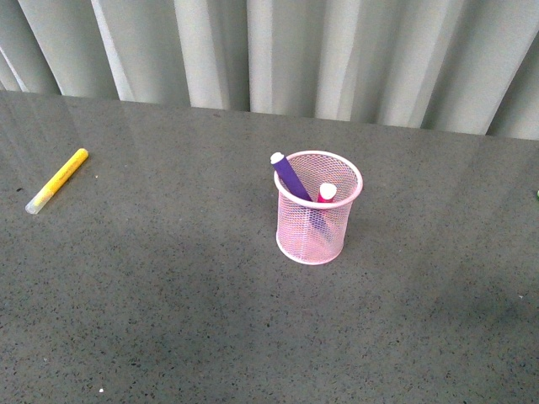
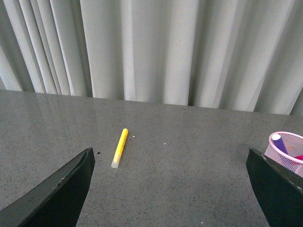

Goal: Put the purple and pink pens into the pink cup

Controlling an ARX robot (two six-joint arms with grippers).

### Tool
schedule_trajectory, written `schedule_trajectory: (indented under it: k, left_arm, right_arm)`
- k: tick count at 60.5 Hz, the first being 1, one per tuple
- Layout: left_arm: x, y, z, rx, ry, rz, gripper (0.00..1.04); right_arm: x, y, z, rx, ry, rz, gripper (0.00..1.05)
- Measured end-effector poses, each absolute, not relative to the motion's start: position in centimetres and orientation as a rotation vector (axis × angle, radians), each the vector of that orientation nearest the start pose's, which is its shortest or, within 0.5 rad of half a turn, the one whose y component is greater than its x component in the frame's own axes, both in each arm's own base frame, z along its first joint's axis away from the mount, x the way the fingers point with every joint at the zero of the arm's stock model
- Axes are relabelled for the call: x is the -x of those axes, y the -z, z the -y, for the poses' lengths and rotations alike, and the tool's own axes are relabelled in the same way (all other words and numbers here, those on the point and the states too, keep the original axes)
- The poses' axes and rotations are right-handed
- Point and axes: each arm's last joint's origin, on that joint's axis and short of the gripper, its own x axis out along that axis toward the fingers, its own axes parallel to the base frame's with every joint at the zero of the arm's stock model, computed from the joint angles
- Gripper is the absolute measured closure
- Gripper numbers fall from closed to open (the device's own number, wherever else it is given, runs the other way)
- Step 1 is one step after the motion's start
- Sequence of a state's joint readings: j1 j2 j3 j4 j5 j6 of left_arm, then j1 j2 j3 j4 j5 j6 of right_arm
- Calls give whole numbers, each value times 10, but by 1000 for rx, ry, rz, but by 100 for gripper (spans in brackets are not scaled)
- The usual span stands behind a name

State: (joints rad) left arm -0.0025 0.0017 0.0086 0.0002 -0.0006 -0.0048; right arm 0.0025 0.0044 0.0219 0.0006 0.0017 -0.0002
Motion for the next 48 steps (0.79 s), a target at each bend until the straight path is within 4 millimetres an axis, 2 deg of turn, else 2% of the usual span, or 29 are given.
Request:
schedule_trajectory:
  k: [11, 27, 48]
  left_arm:
    - [-97, -166, 0, 5, 2, 7, 7]
    - [-97, -166, 0, 5, 2, 7, 7]
    - [-97, -166, 0, 5, 2, 7, 7]
  right_arm:
    - [-97, -171, 0, 0, -1, 18, 56]
    - [-97, -171, 0, -1, -1, 18, 6]
    - [-97, -171, 0, -1, -1, 18, 7]
